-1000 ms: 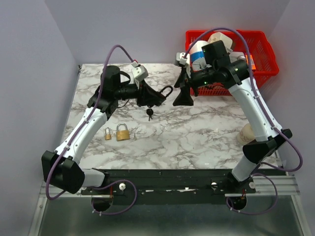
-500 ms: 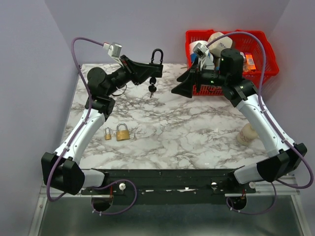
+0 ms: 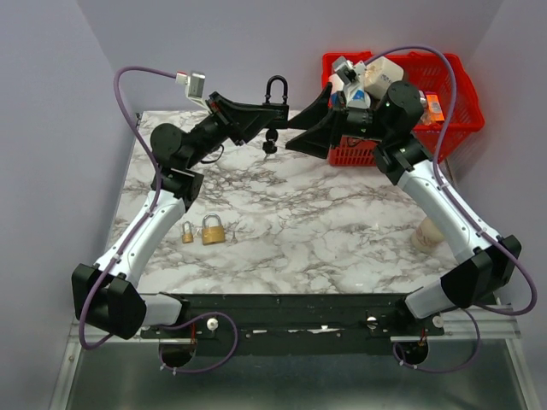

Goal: Lock with the key
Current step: Lock the lock.

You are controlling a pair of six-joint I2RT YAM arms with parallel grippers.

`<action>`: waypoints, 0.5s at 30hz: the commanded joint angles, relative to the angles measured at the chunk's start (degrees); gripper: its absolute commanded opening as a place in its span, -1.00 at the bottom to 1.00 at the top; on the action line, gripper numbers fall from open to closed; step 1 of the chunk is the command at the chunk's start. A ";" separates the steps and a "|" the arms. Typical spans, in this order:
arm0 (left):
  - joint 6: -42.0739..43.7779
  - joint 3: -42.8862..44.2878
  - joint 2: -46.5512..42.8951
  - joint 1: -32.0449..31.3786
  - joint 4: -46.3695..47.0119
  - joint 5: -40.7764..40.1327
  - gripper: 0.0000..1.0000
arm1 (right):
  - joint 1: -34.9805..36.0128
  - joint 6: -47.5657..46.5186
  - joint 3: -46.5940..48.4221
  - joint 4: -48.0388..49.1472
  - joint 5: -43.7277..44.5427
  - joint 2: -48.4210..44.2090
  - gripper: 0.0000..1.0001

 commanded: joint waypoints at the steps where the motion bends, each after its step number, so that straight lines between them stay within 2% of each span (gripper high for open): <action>1: -1.81 1.36 -1.33 -0.67 8.34 0.44 -1.00 | 1.12 2.12 0.69 6.13 -3.64 1.16 0.77; 10: -2.25 2.06 -0.89 -1.81 10.09 1.85 -1.00 | 1.29 2.03 2.28 4.28 -3.64 2.75 0.68; 15: -2.60 3.11 -0.63 -1.81 10.89 0.71 -1.00 | 2.26 7.47 -1.85 11.92 -3.46 2.31 0.60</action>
